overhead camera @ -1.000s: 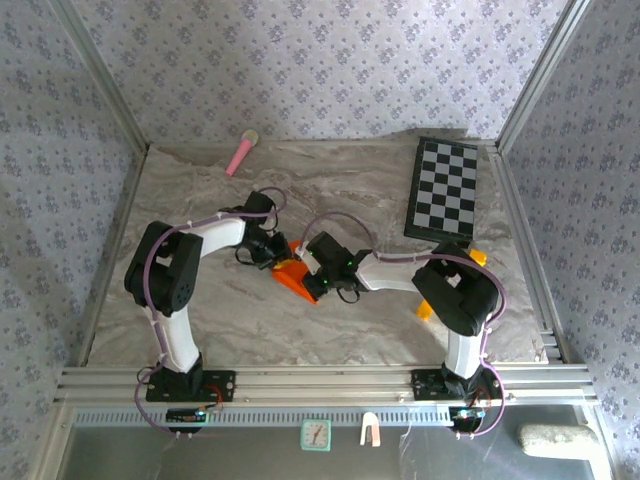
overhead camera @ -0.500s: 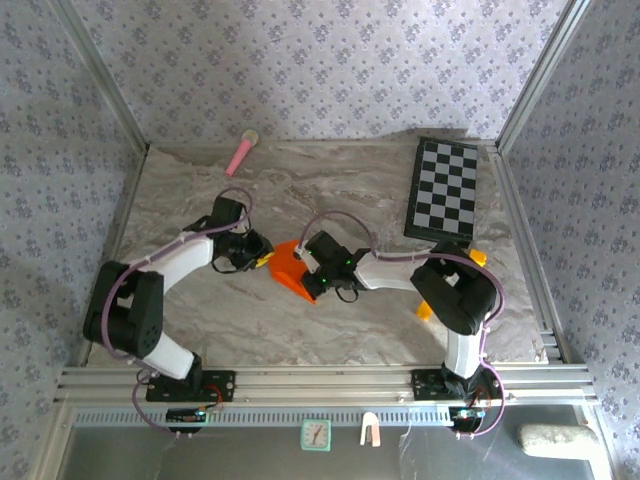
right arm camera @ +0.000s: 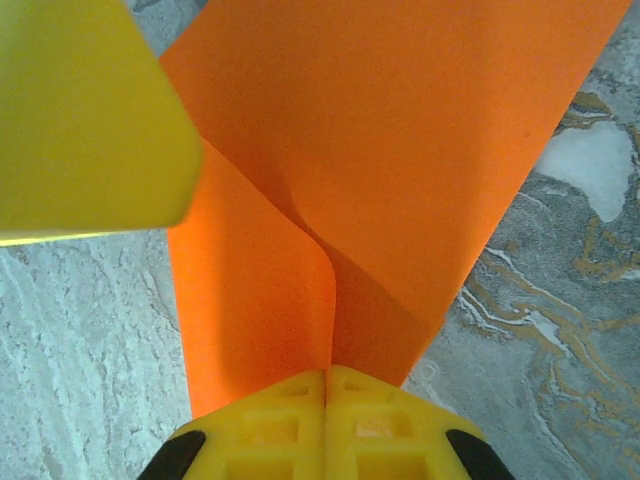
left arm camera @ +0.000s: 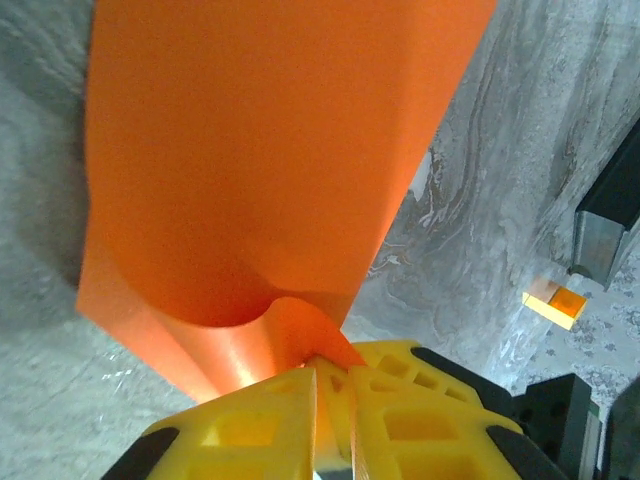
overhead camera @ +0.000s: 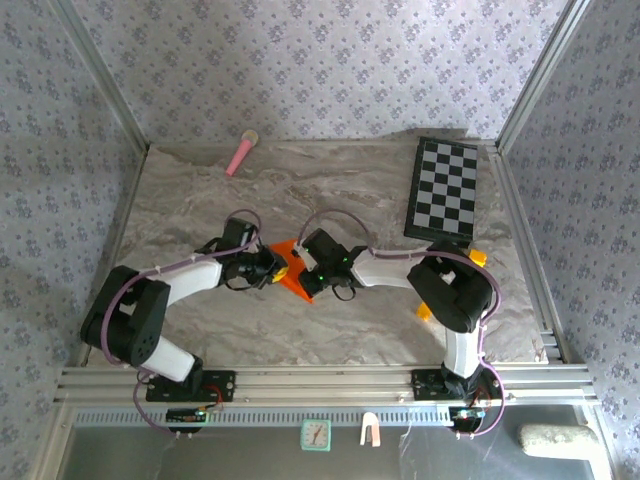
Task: Fold a paper plane with a square sheet of paper (pick it up from the middle)
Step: Third fold the triangle at the center of the table.
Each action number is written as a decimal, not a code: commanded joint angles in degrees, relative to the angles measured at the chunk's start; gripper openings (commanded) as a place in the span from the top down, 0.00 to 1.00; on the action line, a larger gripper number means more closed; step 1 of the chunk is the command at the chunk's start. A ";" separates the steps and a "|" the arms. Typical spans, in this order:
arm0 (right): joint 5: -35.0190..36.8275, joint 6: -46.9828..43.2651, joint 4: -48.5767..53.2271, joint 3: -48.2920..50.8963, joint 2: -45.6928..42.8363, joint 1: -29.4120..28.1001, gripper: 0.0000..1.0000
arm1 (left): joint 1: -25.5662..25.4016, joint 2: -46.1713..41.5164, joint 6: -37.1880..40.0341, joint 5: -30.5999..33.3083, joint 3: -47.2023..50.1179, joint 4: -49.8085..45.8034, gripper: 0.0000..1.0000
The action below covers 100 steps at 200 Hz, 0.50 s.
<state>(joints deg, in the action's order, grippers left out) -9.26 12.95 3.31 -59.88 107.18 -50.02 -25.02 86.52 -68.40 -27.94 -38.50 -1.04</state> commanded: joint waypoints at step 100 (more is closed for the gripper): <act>0.11 1.07 6.14 -2.48 2.77 -0.12 0.98 | -1.09 1.97 1.24 1.39 0.83 -2.09 0.85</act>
<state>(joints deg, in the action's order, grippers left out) -9.39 13.13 5.67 -61.58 107.85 -50.02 -25.69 89.27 -68.47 -27.59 -38.46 -0.43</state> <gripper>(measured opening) 0.041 0.151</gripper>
